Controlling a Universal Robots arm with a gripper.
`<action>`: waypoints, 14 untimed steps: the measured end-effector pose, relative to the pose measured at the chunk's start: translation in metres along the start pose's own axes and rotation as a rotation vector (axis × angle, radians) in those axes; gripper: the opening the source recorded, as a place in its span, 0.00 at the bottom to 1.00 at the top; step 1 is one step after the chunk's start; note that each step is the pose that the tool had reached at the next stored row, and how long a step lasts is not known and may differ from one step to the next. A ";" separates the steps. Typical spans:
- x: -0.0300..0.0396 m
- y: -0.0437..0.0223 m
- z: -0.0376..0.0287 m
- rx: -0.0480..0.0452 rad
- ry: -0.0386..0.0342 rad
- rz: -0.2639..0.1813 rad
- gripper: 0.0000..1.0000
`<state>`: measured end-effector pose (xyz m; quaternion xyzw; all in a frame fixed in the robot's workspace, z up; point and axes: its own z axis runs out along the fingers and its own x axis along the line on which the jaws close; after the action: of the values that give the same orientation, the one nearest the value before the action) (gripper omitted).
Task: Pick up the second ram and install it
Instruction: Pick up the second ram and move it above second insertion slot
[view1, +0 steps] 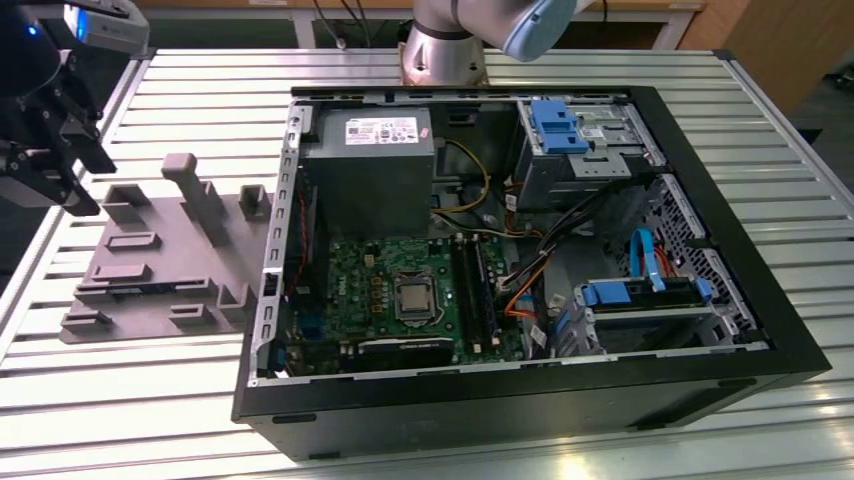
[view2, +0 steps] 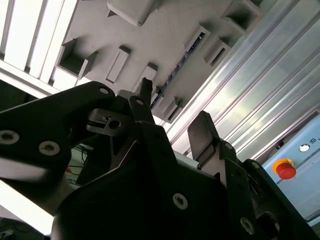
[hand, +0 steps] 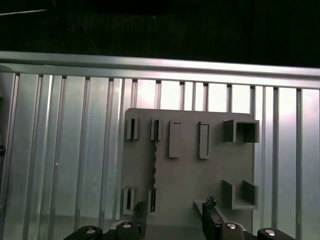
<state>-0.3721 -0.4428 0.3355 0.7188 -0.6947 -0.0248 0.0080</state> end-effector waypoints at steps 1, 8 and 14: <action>0.0001 0.0002 0.0020 0.0000 -0.0001 0.000 0.56; 0.0005 0.0007 0.0144 0.0000 0.0002 0.001 0.55; 0.0020 0.0046 0.0242 0.0037 0.0004 0.001 0.48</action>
<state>-0.3777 -0.4444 0.3115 0.7186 -0.6950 -0.0234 0.0068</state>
